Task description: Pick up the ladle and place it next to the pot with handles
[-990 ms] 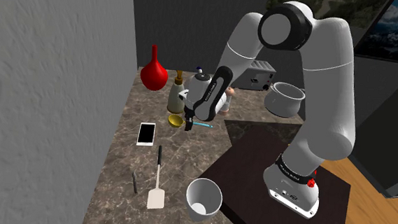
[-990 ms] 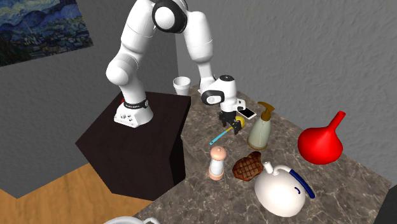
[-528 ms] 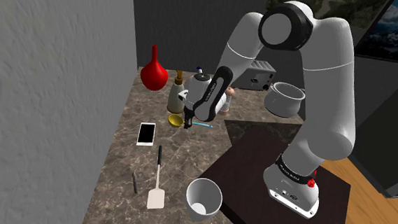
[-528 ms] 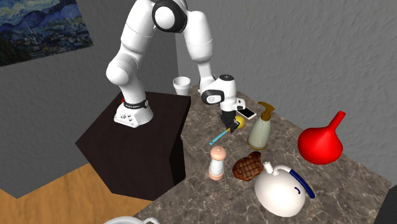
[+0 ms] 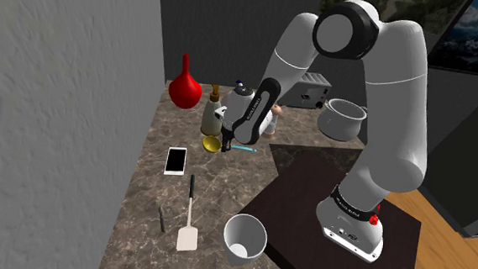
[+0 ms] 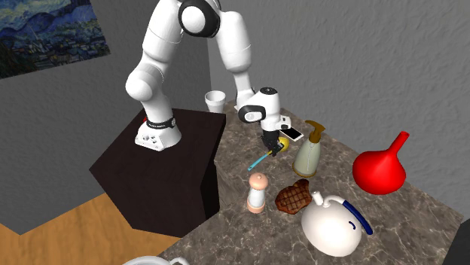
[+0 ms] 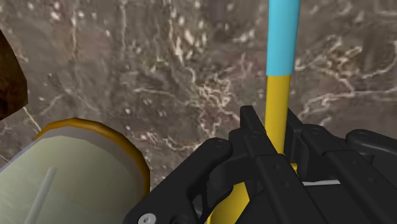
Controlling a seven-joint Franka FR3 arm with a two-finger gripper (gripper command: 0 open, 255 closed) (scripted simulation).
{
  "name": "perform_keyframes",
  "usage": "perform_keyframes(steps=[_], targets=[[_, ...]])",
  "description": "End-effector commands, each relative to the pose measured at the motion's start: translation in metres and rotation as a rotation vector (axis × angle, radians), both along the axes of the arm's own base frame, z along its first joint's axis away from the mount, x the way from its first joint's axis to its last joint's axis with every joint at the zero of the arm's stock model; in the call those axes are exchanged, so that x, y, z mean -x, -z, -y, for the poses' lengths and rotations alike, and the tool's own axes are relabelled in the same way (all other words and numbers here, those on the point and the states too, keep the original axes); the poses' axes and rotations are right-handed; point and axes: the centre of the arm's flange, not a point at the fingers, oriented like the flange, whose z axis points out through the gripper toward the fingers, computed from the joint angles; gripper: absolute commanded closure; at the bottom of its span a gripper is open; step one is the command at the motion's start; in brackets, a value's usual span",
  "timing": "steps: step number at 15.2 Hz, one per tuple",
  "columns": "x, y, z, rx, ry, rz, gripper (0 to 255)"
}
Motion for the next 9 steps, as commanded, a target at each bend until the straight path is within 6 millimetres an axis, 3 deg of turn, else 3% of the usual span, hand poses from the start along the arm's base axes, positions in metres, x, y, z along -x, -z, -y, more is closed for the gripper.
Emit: perform_keyframes(steps=[1, 9], targets=[[-0.001, -0.009, 0.001, 0.001, 0.002, 0.0, 255], [-0.001, -0.051, 0.001, 0.001, 0.002, 0.0, 255]])
